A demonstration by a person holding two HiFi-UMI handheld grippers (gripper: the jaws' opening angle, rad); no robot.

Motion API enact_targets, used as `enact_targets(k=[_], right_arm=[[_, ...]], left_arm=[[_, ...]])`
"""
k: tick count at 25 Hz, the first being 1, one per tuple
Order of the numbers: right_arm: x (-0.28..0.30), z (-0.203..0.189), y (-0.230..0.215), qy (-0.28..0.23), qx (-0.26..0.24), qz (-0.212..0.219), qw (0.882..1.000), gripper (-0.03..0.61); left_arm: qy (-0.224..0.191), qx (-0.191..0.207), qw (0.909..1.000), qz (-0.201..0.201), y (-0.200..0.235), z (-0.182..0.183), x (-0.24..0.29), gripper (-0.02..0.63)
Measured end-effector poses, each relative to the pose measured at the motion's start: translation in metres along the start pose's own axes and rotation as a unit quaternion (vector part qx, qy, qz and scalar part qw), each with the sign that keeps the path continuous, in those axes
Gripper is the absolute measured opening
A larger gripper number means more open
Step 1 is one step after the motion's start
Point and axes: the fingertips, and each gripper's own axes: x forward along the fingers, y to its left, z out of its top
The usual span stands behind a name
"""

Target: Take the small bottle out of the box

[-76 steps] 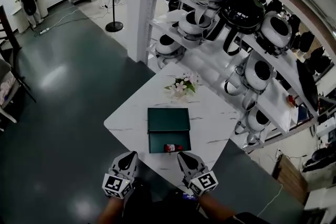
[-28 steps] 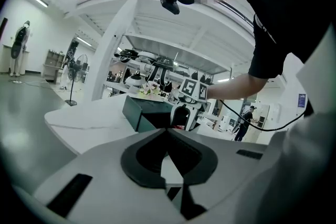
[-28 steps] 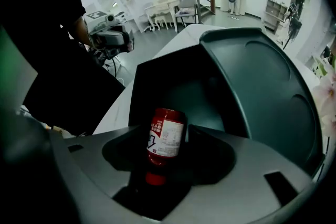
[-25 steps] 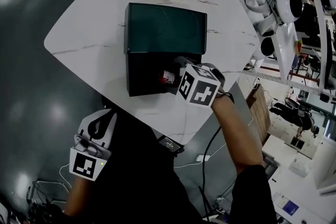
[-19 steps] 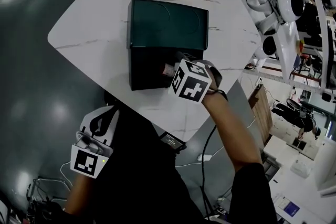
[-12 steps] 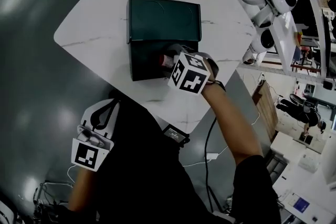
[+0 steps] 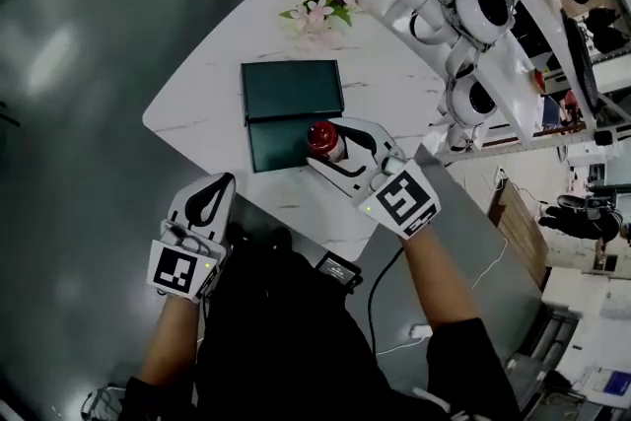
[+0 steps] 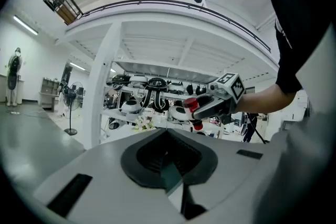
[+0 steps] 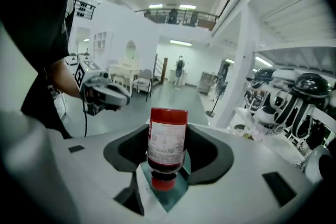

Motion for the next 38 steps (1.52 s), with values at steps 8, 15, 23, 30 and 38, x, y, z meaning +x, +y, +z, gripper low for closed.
enact_targets(k=[8,15,23,30,38], right_arm=[[-0.169,0.06,0.004,-0.265,0.075,-0.146,0.95,0.239],[-0.291,0.013,0.07,-0.329,0.084,-0.211,0.917,0.239],[-0.339,-0.043,0.129,-0.324,0.131,-0.224,0.91,0.239],[-0.346,-0.06,0.174,-0.31,0.148,-0.225,0.912,0.239],[-0.337,-0.052,0.223,-0.293,0.155,-0.234,0.914,0.239]], left_arm=[[-0.036,0.058,0.9977,-0.006,-0.079,0.071,-0.006,0.015],[-0.05,0.049,0.9975,0.007,-0.172,0.067,-0.046,0.015],[-0.042,0.036,0.9981,0.027,-0.238,0.053,-0.093,0.015],[-0.035,0.043,0.9981,0.027,-0.27,0.048,-0.129,0.015],[-0.042,0.036,0.9983,0.015,-0.275,0.045,-0.171,0.015]])
